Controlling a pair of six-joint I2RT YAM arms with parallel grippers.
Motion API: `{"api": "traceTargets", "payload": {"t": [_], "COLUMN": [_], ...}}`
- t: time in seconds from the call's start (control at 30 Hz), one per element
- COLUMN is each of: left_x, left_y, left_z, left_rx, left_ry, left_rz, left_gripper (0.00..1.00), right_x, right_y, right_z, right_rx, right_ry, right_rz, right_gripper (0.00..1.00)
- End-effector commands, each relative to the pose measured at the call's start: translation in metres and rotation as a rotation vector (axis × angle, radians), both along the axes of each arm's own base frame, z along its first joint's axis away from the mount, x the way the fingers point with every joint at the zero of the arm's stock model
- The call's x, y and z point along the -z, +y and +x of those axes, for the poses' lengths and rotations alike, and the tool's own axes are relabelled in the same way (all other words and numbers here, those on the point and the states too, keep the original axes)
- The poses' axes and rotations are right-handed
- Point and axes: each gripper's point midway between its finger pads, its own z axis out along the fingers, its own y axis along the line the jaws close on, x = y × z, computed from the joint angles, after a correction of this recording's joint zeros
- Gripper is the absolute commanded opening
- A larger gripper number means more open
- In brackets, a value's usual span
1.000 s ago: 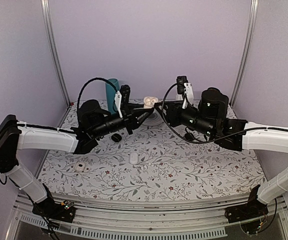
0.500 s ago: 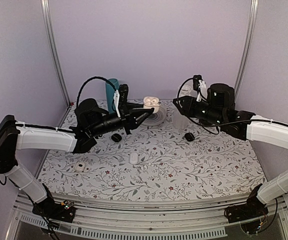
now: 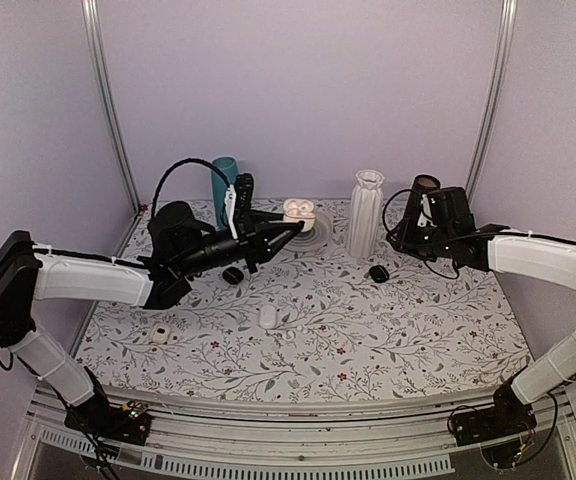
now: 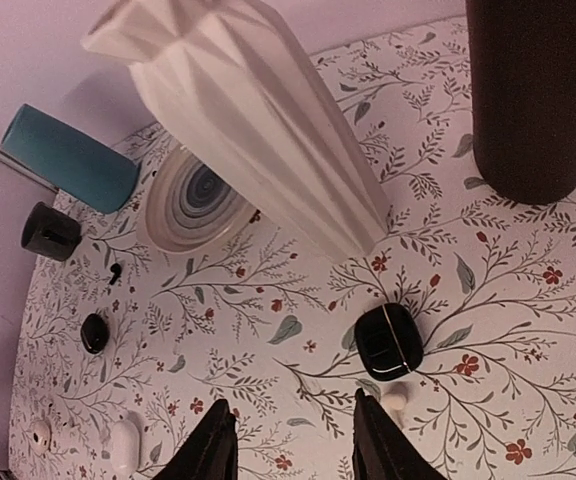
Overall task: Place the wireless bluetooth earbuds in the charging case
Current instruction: Pick up the right earbud from the center of the board.
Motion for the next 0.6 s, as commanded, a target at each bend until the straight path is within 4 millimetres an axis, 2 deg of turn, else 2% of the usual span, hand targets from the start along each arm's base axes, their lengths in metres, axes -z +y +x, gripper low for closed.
{"api": "traceTargets", "payload": {"t": [0.0,0.2,0.4,0.57], "left_x": [-0.018,-0.019,-0.019,-0.019], "left_y": [0.010,0.013,0.018,0.018], "left_z": [-0.003,-0.003,-0.003,-0.004], "left_rx": [0.005,0.002,-0.007,-0.006], "left_ry": [-0.054,-0.046,-0.043,-0.038], "left_rz": [-0.036,-0.031,-0.027,-0.022], "left_gripper": [0.00,0.00,0.00,0.00], "right_x": [0.052,0.101,0.128,0.144], "right_y": [-0.006,-0.002,0.001,0.001], "right_z": [-0.004,0.002,0.005,0.004], "right_rx": [-0.014,-0.045,-0.070,-0.088], "right_ry": [0.159,0.290,0.359,0.396], "right_rz": [-0.050,-0.138,-0.191,-0.216], "right_gripper": [0.40,0.40,0.40,0.39]}}
